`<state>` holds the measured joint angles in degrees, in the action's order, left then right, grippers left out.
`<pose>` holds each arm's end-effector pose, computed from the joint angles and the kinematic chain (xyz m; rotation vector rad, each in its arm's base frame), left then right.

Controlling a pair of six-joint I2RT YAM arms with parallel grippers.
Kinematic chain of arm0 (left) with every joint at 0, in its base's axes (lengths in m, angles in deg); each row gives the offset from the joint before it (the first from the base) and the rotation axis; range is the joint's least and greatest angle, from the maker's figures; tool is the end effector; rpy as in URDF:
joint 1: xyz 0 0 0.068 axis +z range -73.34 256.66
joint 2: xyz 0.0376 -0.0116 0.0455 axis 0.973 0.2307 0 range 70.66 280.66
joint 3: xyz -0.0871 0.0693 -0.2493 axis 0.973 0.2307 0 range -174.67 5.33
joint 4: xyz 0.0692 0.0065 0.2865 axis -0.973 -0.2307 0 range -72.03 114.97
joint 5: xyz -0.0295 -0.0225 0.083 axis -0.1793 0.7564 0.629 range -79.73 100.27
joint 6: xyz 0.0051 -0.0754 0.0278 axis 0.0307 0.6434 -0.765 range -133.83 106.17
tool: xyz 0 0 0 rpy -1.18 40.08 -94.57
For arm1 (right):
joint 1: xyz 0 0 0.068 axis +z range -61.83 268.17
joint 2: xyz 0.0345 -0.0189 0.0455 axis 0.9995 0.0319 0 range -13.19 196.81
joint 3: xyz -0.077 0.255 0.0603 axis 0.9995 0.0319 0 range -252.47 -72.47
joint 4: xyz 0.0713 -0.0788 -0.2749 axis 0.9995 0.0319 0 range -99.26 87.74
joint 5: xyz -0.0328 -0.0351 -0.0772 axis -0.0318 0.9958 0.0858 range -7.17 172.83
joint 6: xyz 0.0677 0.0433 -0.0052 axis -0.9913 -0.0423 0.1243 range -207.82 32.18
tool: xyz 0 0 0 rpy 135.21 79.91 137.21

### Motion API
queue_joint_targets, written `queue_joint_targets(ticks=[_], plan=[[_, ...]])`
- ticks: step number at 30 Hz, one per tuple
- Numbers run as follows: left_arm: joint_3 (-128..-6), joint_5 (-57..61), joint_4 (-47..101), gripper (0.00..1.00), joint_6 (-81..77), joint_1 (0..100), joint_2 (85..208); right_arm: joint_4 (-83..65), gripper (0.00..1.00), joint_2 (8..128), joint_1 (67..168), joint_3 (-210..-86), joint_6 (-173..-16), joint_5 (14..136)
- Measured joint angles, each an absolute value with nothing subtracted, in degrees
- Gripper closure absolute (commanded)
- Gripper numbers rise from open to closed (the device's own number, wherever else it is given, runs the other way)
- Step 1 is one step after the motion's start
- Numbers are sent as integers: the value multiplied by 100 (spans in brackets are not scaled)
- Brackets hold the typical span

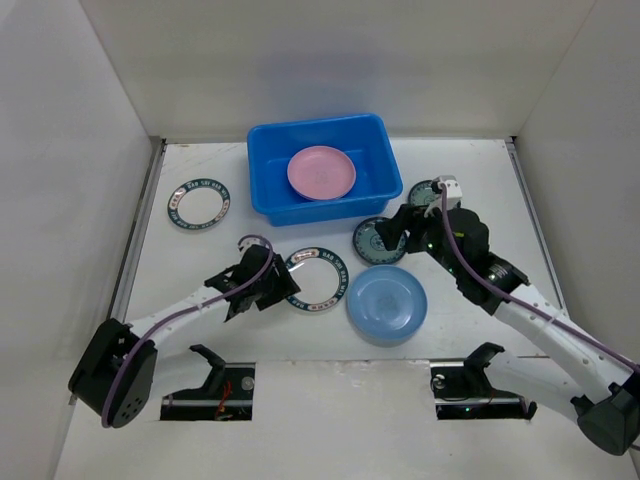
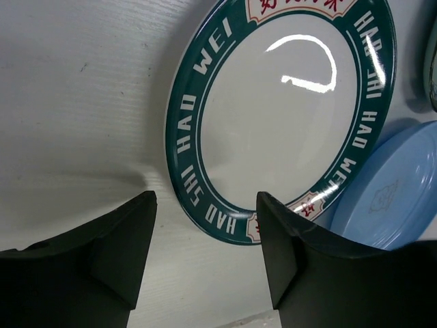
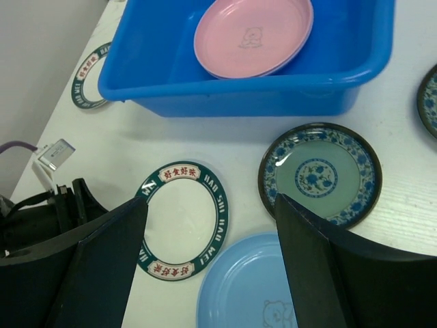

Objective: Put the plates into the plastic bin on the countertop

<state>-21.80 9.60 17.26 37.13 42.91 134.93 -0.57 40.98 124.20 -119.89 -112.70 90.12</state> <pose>0.2214 -0.1489 0.1288 -0.3645 2.4486 -0.7043 0.2386 0.1624 0.3164 -0.0920 1.8822 0.6230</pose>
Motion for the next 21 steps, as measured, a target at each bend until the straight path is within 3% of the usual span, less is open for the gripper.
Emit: queue_joint_targets(ticks=[5, 9, 12, 21], plan=[[-2029, 899, 2154, 67, 3818, 4337, 13796, -22, 19, 3867, 12294, -11692, -11373, 9019], [-1975, 875, 2454, 89, 3873, 4417, 13995, 30, 19, 3851, 12267, -11556, -11406, 9019], [-1953, 827, 2672, 98, 3958, 4492, 14015, 63, 19, 3865, 12252, -11545, -11425, 9014], [-2016, 853, 1803, 100, 4002, 4529, 12588, 54, 20, 4300, 12186, -11559, -11417, 8977]])
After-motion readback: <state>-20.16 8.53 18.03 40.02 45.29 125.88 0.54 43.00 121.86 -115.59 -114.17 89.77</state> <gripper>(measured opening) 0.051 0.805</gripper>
